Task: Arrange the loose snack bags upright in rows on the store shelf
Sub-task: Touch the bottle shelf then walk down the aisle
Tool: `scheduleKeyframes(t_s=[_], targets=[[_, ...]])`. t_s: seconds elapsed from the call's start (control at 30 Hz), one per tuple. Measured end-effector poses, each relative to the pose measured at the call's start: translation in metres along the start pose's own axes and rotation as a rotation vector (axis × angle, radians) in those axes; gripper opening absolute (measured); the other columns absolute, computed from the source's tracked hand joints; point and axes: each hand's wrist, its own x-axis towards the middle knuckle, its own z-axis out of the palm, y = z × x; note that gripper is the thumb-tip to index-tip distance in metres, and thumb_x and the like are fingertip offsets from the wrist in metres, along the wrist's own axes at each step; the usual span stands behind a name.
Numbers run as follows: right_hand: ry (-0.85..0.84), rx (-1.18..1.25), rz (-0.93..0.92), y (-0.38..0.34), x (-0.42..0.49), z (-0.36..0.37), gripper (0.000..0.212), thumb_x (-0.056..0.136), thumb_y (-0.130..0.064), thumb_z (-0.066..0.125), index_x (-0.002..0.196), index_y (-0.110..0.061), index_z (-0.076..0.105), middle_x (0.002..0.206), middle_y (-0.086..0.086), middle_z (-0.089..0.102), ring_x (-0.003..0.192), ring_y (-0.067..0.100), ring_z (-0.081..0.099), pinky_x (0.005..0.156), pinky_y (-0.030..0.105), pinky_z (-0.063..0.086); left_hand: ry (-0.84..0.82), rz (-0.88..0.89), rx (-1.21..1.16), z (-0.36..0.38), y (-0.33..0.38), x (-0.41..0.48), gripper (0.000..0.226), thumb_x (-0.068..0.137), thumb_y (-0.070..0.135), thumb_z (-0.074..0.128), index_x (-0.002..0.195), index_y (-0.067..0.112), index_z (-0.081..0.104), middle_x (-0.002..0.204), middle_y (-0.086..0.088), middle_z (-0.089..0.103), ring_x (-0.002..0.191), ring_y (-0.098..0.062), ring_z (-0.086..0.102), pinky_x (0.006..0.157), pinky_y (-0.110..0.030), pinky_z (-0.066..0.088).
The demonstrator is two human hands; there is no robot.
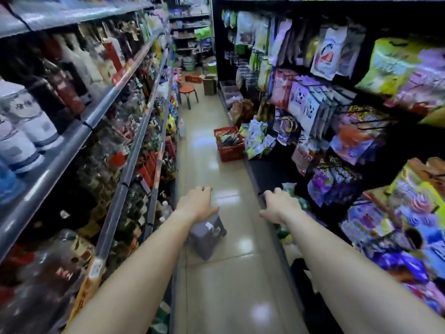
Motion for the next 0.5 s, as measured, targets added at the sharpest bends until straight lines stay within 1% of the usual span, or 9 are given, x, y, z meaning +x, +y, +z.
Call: scheduleKeyframes(t_s=[0.13, 0.27, 0.3, 0.4, 0.5], targets=[[0.008, 0.040, 0.099, -0.002, 0.078, -0.006, 0.067, 0.082, -0.055, 0.057, 0.138, -0.021, 0.042, 0.138, 0.010, 0.042, 0.125, 0.035, 0.043, 0.089, 0.044, 0.042, -0.038, 0.091, 0.057, -0.007, -0.021, 0.107, 0.069, 0.085, 0.050, 0.055, 0.143, 0.018, 0.037, 0.139, -0.011, 0.046, 0.124, -0.031, 0.048, 0.096, -0.045, 0.045], [-0.014, 0.116, 0.258, 0.004, 0.132, -0.018, 0.058, 0.078, -0.055, 0.058, 0.124, -0.021, 0.048, 0.131, 0.011, 0.047, 0.119, 0.034, 0.047, 0.081, 0.043, 0.040, -0.093, 0.245, 0.091, -0.018, -0.027, 0.204, 0.064, 0.087, 0.049, 0.054, 0.140, 0.016, 0.040, 0.137, -0.012, 0.046, 0.120, -0.032, 0.050, 0.092, -0.041, 0.046], [-0.027, 0.130, 0.293, 0.007, 0.142, -0.021, 0.057, 0.077, -0.054, 0.058, 0.122, -0.021, 0.049, 0.131, 0.011, 0.047, 0.119, 0.035, 0.047, 0.082, 0.043, 0.041, -0.102, 0.284, 0.112, -0.021, -0.025, 0.225, 0.064, 0.087, 0.050, 0.054, 0.139, 0.016, 0.041, 0.137, -0.011, 0.047, 0.119, -0.032, 0.050, 0.090, -0.040, 0.046], [-0.029, 0.190, 0.409, 0.022, 0.164, -0.031, 0.062, 0.078, -0.058, 0.058, 0.127, -0.020, 0.048, 0.133, 0.012, 0.046, 0.122, 0.036, 0.047, 0.092, 0.047, 0.045, -0.133, 0.388, 0.181, -0.028, -0.012, 0.283, 0.064, 0.087, 0.053, 0.056, 0.138, 0.016, 0.041, 0.135, -0.011, 0.047, 0.119, -0.032, 0.051, 0.091, -0.042, 0.047], [-0.026, 0.248, 0.521, 0.043, 0.177, -0.031, 0.066, 0.081, -0.057, 0.055, 0.134, -0.020, 0.045, 0.140, 0.012, 0.043, 0.127, 0.036, 0.044, 0.096, 0.049, 0.043, -0.158, 0.486, 0.219, -0.026, 0.013, 0.326, 0.062, 0.087, 0.052, 0.055, 0.136, 0.016, 0.040, 0.131, -0.012, 0.048, 0.117, -0.035, 0.051, 0.092, -0.047, 0.047]])
